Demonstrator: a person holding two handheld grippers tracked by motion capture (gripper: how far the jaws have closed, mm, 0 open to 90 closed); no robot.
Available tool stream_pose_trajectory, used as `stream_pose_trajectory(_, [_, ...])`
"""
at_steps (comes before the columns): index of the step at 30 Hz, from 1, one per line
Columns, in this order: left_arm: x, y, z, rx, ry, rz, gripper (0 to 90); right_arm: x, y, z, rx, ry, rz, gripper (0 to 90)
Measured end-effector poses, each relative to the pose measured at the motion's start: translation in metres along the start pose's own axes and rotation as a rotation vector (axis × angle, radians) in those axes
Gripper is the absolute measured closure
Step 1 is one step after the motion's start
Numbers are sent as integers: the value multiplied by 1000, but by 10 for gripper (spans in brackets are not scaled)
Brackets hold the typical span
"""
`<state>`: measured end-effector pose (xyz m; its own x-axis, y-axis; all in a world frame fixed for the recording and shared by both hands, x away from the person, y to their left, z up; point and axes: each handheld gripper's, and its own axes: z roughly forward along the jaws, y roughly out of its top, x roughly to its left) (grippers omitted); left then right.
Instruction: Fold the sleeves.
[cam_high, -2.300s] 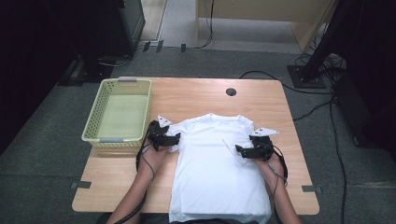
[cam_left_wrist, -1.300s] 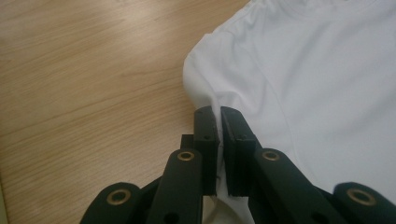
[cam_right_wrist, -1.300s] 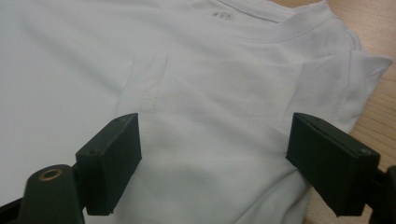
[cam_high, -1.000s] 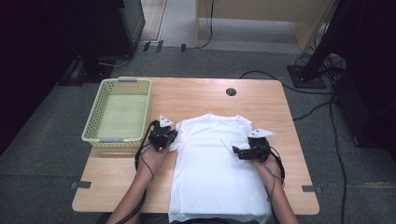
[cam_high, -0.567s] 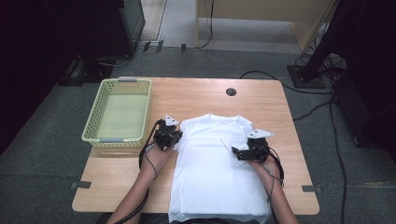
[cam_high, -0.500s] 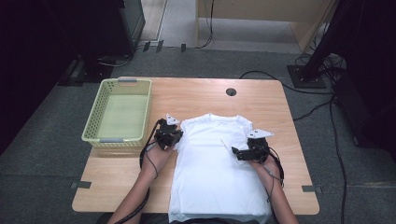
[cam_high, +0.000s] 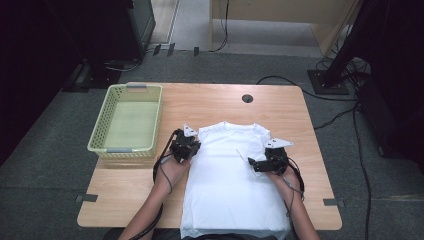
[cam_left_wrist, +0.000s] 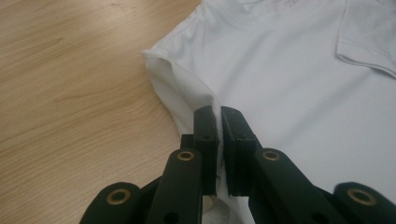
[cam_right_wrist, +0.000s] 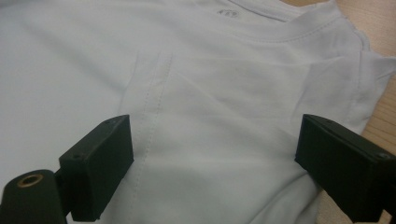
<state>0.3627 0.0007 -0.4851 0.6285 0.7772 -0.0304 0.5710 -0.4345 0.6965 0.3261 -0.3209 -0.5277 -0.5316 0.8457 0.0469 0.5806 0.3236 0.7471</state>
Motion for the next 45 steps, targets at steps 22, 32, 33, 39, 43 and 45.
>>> stream_pose_trajectory(22, [-26, 2, 9, -19, -52, 51, 863, 0, 0, 0, 0, 0, -1, 110])
stream_pose_trajectory(32, [-34, 4, 14, -32, -100, 37, 784, 0, 0, 0, 1, -1, -1, 110])
stream_pose_trajectory(33, [-35, 4, 13, -33, -104, 40, 762, 0, 0, 0, 1, 0, -1, 110])
stream_pose_trajectory(39, [-35, 7, 8, -70, -111, 39, 676, 0, 0, 0, 1, 0, -2, 110])
stream_pose_trajectory(43, [-31, 8, 6, -81, -97, 50, 631, 0, 0, 0, 0, -1, 0, 110])
stream_pose_trajectory(45, [-30, 8, 6, -81, -90, 52, 621, 0, 0, 0, 0, 0, 0, 110])
